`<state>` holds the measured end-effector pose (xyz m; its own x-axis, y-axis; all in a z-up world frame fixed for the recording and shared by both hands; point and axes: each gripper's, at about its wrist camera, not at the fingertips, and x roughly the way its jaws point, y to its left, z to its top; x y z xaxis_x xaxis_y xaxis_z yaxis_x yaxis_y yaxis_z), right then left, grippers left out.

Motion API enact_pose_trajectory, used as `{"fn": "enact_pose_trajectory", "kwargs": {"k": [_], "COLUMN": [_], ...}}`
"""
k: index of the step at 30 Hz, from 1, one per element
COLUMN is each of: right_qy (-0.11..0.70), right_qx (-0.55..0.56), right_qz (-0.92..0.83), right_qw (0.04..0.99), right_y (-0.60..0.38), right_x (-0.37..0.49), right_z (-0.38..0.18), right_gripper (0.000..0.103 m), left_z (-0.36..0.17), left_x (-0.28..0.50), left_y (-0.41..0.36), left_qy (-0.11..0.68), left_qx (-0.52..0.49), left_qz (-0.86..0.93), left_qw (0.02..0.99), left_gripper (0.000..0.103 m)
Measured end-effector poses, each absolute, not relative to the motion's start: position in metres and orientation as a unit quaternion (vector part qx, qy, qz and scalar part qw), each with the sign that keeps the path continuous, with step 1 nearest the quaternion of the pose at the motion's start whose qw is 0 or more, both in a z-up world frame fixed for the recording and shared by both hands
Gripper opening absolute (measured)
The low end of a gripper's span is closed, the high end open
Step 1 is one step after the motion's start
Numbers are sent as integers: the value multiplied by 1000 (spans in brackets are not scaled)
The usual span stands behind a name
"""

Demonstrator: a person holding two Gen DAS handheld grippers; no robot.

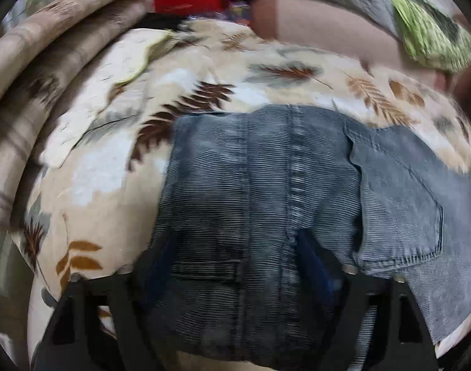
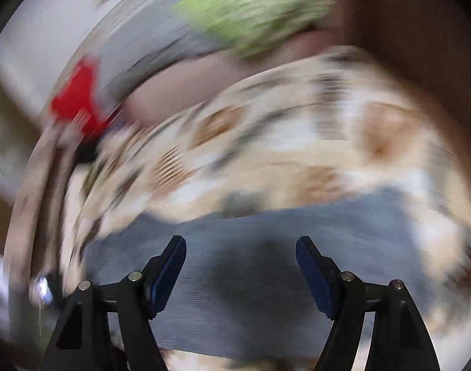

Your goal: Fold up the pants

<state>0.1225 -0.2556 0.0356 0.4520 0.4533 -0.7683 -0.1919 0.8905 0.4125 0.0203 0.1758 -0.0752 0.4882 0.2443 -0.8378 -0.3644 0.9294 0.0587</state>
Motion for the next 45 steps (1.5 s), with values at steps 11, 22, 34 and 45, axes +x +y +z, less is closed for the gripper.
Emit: {"fn": "enact_pose_trajectory", "kwargs": {"k": [11, 22, 34, 45], "right_qy": [589, 579, 524, 585], "right_qx": [-39, -123, 99, 321], "right_qz": [348, 311, 297, 173], "right_qw": [729, 744, 792, 724], "right_y": [-23, 8, -100, -260], "right_x": [236, 240, 169, 100], "right_z": [-39, -67, 2, -74], "right_gripper": [44, 3, 69, 65], "left_z": [-79, -80, -78, -76], "left_x": [19, 21, 19, 20], "left_y": [180, 180, 179, 178], "left_qy": [463, 458, 453, 458], "left_qx": [-66, -62, -66, -62], "left_qz": [167, 169, 176, 184], "left_qw": [868, 870, 872, 868], "left_gripper": [87, 89, 90, 91]}}
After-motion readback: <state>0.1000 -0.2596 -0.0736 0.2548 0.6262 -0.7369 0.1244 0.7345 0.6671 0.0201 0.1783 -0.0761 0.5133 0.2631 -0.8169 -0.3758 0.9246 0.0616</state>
